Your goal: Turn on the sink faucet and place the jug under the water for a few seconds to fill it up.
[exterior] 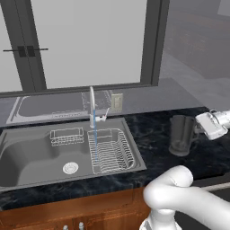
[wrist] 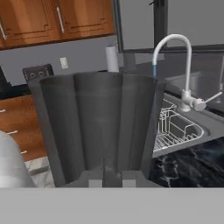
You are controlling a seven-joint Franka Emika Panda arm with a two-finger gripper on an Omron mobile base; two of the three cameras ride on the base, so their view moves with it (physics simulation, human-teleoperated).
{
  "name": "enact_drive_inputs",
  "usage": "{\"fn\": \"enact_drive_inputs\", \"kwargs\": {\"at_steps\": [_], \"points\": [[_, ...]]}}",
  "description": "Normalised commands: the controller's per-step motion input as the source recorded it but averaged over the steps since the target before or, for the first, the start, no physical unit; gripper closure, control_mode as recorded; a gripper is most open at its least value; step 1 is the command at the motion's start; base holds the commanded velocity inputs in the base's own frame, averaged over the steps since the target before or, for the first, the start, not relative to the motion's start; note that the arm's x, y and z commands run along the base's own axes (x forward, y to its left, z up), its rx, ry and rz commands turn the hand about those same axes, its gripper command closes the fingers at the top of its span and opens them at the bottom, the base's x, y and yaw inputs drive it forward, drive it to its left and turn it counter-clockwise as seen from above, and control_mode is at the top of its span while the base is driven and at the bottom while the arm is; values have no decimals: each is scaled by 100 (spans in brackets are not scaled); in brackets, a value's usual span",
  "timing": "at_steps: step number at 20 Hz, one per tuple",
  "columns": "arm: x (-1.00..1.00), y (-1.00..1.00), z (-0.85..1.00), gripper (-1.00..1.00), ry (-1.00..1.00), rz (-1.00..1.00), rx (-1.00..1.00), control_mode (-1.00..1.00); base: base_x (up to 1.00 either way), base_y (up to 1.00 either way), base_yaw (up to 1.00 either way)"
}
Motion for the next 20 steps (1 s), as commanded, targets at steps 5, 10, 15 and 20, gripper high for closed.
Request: {"fn": "enact_drive_inputs", "kwargs": {"at_steps": [5, 10, 15, 20], "points": [[0, 100, 0, 100, 0, -10, -10, -100, 0, 0, 0], [7, 100, 1, 100, 0, -10, -12, -100, 0, 0, 0], [15, 100, 20, 100, 0, -9, -7, -100, 0, 0, 0], [21, 100, 8, 100, 0, -6, -7, -100, 0, 0, 0]]}}
